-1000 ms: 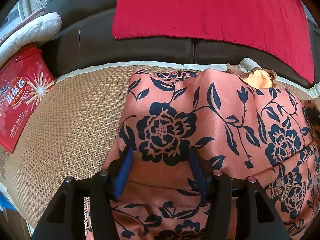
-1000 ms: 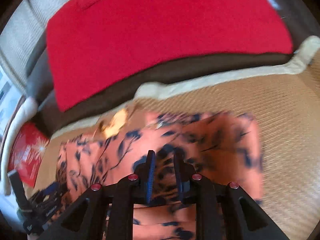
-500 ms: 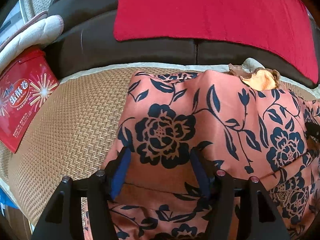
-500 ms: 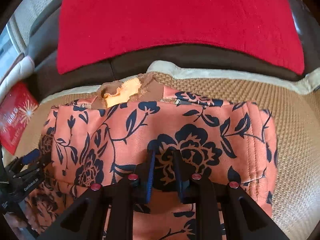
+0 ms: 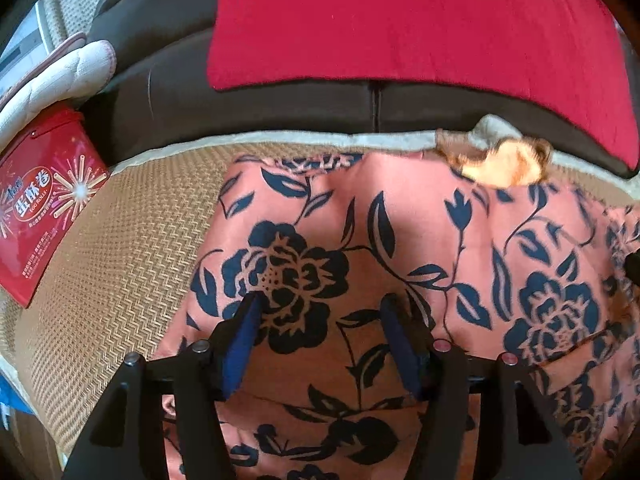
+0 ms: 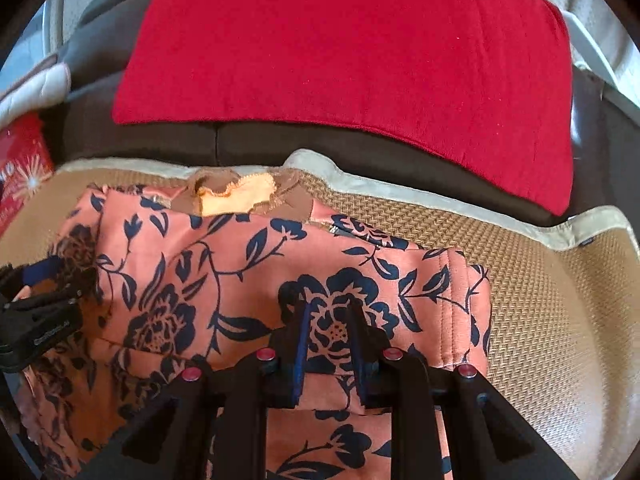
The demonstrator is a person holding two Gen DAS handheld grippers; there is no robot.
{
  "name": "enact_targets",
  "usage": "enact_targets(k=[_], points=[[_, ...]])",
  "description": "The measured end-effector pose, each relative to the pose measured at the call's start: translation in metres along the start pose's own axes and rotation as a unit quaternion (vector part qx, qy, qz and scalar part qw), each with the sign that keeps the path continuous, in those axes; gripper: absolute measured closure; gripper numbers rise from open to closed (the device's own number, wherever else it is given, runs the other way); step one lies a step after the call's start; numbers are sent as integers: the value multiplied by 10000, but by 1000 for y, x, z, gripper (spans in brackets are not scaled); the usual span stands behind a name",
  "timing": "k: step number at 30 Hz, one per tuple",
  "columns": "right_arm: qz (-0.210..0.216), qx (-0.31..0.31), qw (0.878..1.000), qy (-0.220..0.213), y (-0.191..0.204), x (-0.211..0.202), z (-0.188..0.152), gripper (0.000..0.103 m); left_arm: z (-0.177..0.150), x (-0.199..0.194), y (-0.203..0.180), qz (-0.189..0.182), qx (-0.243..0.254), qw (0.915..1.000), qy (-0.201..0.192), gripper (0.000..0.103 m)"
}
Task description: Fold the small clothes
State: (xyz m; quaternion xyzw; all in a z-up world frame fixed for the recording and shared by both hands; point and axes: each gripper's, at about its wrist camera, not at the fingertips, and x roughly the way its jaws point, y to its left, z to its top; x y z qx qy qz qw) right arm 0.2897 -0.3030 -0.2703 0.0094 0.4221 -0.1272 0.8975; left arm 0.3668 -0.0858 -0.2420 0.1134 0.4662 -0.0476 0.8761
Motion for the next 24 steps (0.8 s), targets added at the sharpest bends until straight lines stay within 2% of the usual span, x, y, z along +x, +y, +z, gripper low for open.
enact_targets(k=[4,16,24], points=[[-66,-81,9989,450,5,22,-6,80,1,5,-5,76,51,10000,-2,38],[-639,-451,9966,245,28,8,-11,80,0,4,1,-63,104,9999,-14,37],[-637,-465,9966,226,32,3,-12,80,0,5,0,-45,104,9999,-13,37]])
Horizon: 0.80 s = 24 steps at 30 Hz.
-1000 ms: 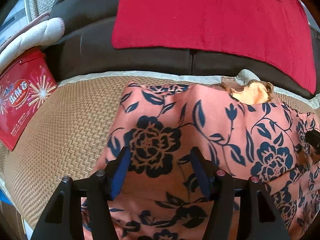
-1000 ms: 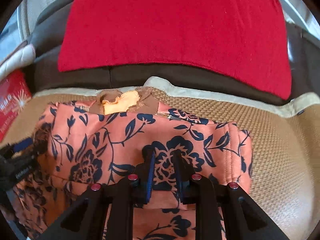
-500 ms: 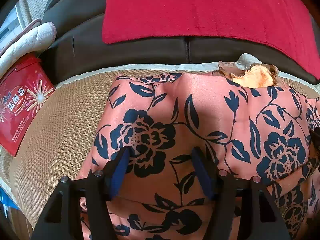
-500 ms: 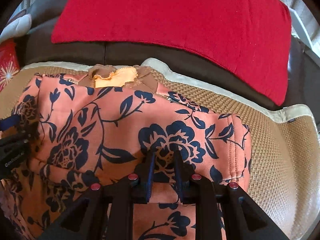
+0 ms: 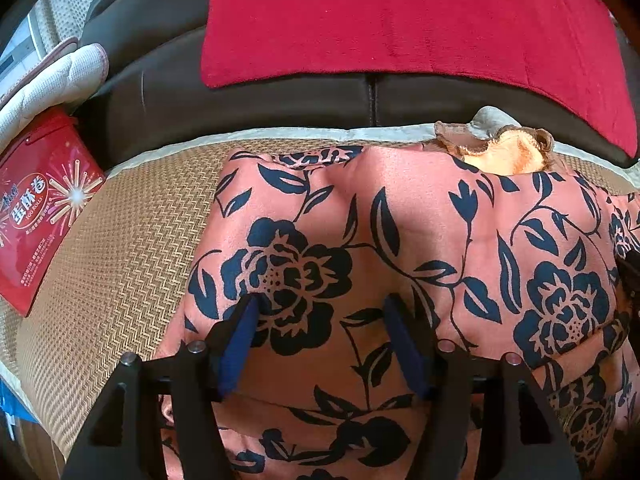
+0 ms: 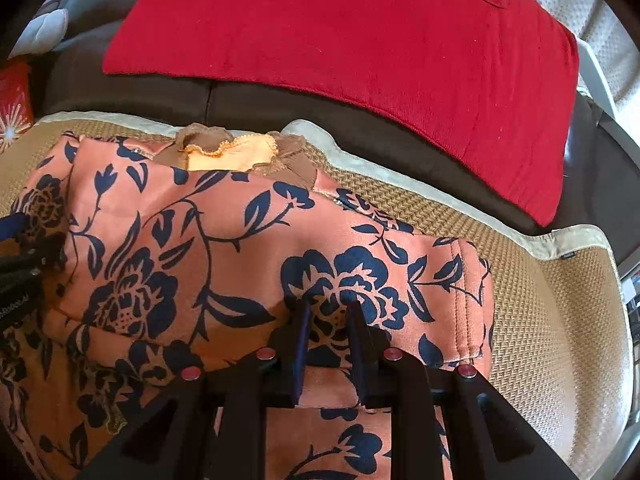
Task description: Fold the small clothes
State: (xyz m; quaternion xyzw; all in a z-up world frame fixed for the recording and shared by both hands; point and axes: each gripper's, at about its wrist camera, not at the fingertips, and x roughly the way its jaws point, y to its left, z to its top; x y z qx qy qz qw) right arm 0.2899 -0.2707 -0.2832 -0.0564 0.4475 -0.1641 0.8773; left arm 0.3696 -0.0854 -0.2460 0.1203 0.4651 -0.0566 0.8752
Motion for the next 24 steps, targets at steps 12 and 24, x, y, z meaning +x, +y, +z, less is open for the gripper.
enact_targets(k=[12,24], points=[[38,-50,10000,-17,-10,9,2,80,0,0,-1,33,-3,10000,-3,37],[-67,-140,9999,-44,-5,9,1,80,0,1,-2,41,-5,10000,-4,37]])
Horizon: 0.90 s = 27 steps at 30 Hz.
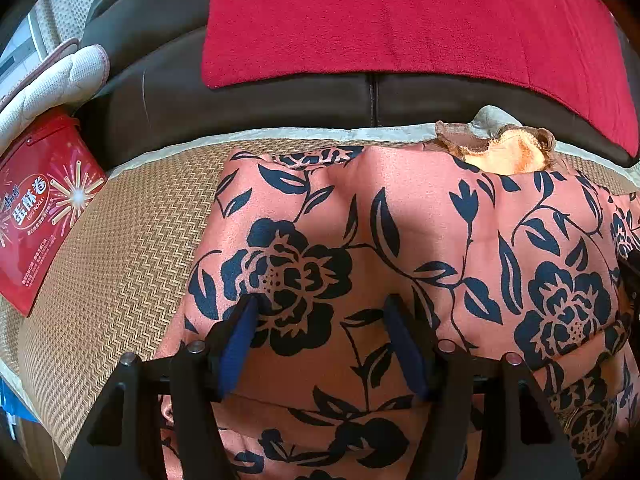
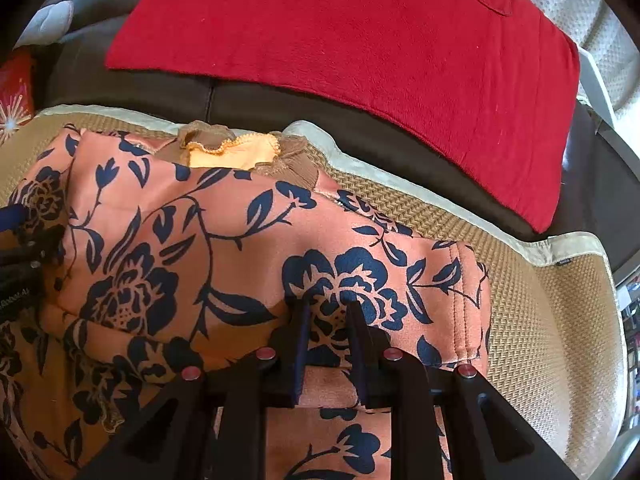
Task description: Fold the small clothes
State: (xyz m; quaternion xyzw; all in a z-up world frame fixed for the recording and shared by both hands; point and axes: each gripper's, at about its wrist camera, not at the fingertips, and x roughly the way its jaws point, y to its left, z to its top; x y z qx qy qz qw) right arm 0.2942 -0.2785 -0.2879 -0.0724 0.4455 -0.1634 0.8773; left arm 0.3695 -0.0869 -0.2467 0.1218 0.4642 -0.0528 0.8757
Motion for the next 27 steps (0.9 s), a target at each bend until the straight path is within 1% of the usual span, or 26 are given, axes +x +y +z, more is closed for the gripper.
enact_targets(k=[15,18,21,23,25,26,27], points=[[-60,-59,10000,-37,5,-3,-1,80,0,-1,-1,1,-30,10000,9,37],[78,185,9997,-142,-7,-10,0,80,0,-7,1,39,-57,9999,-73,37],[37,545,9982,-230,-30,-16,1,80,0,-16,8,155,-91,9996,-222,37],[200,812,9965,-34,-46,-11,-2,80,-3,-15,12,231,-50,9996,-144,37],[404,1033,9936,215,-57,-2,-7,80,-10,-6,15,306,18,9995,119,37],[535,1091,9918,397,-60,4,-11,80,-13,-4,16,282,36,9995,161,37],[623,1116,9911,384,-64,6,-13,81,-14,-6,18,269,51,9996,107,37]])
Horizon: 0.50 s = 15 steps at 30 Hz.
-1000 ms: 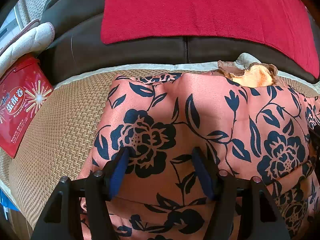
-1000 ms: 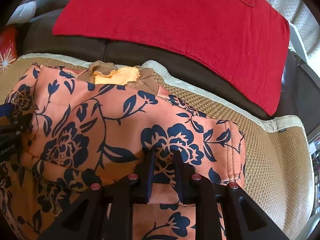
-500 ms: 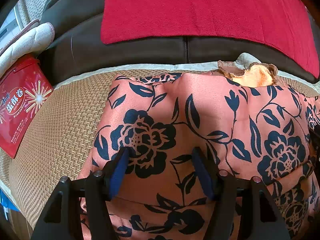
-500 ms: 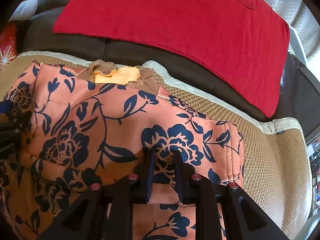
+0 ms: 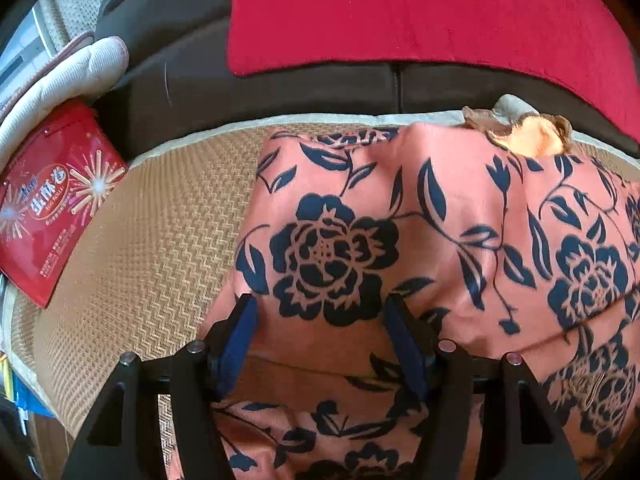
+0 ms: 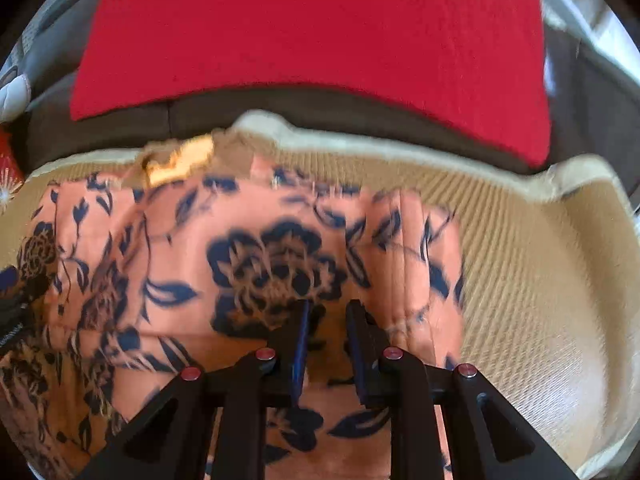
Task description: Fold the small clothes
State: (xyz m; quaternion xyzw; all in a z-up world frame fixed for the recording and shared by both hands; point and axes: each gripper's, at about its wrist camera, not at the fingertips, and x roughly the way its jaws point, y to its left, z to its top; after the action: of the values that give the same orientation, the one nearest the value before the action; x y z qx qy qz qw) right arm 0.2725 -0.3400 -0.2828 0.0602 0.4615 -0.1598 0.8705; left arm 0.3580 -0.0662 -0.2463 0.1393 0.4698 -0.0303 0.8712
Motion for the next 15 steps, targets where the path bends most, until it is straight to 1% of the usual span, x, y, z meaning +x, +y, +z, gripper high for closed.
enact_targets(k=[2,3,5,8,10,11,12,13,14,15], points=[[85,-21,10000,2,-5,-4,-1,81,-2,-9,4,16,-10,10000,-12,37],[242,15,9997,-21,-8,-9,-2,81,-4,-15,8,-22,-60,10000,-73,37],[587,192,9980,-125,-18,-23,-8,81,-10,-31,20,-94,-218,9995,-209,37],[1403,548,9881,-305,-34,-47,-24,81,-23,-54,43,-204,-515,9980,-304,37],[1656,762,9821,-468,-46,-64,-38,80,-37,-67,58,-253,-656,9970,-337,36],[1759,852,9792,-542,-52,-71,-46,75,-49,-75,68,-233,-690,9966,-377,36],[1831,914,9770,-592,-56,-78,-55,66,-63,-82,77,-169,-734,9963,-419,36],[1917,977,9744,-652,-62,-85,-67,57,-77,-89,86,-126,-800,9957,-458,34],[1976,1036,9723,-698,-63,-92,-78,29,-93,-96,96,-139,-891,9948,-478,28],[2060,1141,9686,-796,-66,-101,-94,23,-106,-100,105,-183,-981,9939,-479,27]])
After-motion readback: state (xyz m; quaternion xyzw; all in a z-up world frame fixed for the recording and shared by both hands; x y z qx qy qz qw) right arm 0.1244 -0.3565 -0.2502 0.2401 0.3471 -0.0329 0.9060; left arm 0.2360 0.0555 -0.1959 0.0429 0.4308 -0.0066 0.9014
